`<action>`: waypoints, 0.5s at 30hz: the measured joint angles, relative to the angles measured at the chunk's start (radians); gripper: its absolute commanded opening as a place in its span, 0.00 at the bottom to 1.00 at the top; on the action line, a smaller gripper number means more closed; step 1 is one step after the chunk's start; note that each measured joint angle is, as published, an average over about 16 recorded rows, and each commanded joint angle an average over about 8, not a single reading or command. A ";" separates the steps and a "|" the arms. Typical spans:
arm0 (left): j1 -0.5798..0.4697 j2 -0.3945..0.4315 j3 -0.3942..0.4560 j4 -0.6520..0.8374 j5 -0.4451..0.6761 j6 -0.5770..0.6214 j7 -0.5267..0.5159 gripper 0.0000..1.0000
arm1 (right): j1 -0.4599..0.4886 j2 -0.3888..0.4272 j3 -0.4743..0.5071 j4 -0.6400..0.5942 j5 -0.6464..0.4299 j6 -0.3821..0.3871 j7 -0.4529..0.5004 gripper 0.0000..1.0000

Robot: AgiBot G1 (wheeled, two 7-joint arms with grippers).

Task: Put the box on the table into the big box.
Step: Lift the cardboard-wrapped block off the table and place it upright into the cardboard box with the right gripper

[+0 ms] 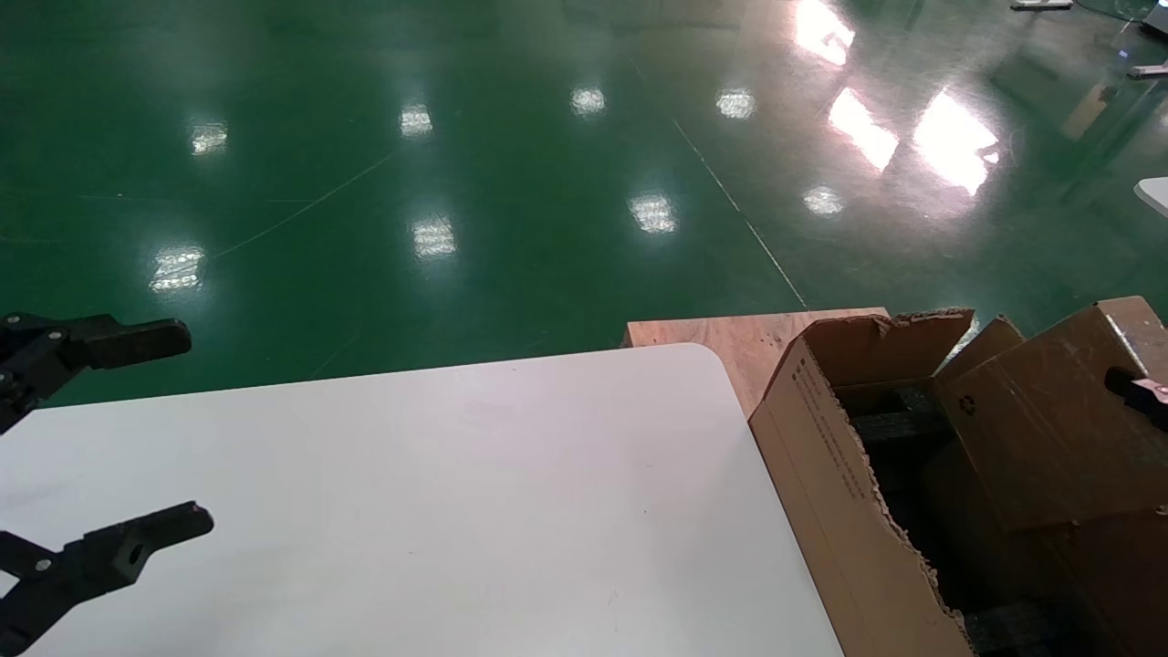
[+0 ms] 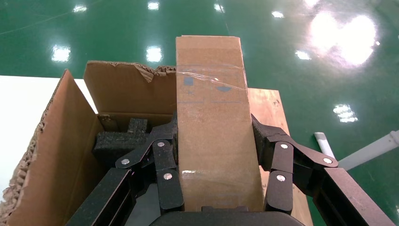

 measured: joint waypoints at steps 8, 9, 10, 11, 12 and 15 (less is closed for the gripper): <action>0.000 0.000 0.000 0.000 0.000 0.000 0.000 1.00 | 0.014 0.006 -0.040 -0.027 0.006 0.004 -0.021 0.00; 0.000 0.000 0.000 0.000 0.000 0.000 0.000 1.00 | 0.013 0.008 -0.042 -0.030 0.005 0.004 -0.022 0.00; 0.000 0.000 0.000 0.000 0.000 0.000 0.000 1.00 | 0.012 0.010 -0.043 -0.033 0.004 0.003 -0.023 0.00; 0.000 0.000 0.000 0.000 0.000 0.000 0.000 1.00 | 0.011 0.012 -0.044 -0.036 0.003 0.003 -0.024 0.00; 0.000 0.000 0.000 0.000 0.000 0.000 0.000 1.00 | 0.010 0.013 -0.045 -0.038 0.002 0.003 -0.025 0.00; 0.000 0.000 0.000 0.000 0.000 0.000 0.000 1.00 | 0.008 0.017 -0.048 -0.046 -0.002 0.004 -0.027 0.00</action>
